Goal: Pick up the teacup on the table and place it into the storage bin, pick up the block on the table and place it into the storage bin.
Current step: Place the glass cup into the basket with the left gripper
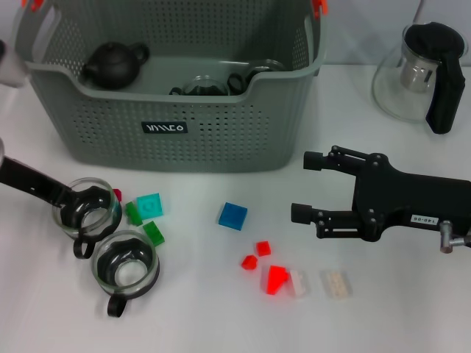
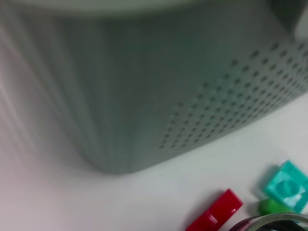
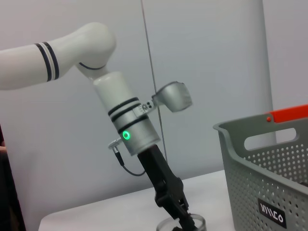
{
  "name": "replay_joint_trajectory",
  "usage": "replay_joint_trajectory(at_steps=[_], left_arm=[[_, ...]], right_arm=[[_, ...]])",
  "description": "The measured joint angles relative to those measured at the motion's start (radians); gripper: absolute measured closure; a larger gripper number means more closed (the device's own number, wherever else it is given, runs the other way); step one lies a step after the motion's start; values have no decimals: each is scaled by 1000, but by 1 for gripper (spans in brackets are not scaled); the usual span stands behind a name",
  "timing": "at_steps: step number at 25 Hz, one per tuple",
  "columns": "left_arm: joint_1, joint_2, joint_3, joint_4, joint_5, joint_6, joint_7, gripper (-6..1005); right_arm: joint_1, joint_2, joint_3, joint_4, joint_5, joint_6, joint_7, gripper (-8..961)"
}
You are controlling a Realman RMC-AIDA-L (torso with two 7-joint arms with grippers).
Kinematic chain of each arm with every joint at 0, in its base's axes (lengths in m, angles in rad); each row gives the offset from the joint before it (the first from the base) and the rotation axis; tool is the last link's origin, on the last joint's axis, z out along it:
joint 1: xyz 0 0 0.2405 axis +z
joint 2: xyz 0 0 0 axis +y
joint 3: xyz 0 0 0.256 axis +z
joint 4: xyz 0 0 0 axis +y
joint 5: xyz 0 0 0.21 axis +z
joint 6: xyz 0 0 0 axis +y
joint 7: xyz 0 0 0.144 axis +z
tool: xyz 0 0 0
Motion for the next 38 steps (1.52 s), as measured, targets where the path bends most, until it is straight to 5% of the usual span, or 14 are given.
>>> replay_joint_trajectory(at_steps=[7,14,16,27,32,38], left_arm=[[-14,57,-286,-69,-141,163,173,952],[-41,156,-621,-323,-259,422,462,950],[-43,164,-673,-367,-293,489,519,949],[-100,164,-648,-500,-768,528,419,944],[-161,173,-635,-487,-927,391,299,942],[-246,207,-320,-367,-830,56,185,940]], right_arm=[[0,0,0,0,5,0,1,26],[7,0,0,-1,6,1,4,26],[10,0,0,3,3,1,4,26],[12,0,0,7,-1,1,4,25],[13,0,0,7,-1,0,4,25],[14,0,0,7,-1,1,4,25]])
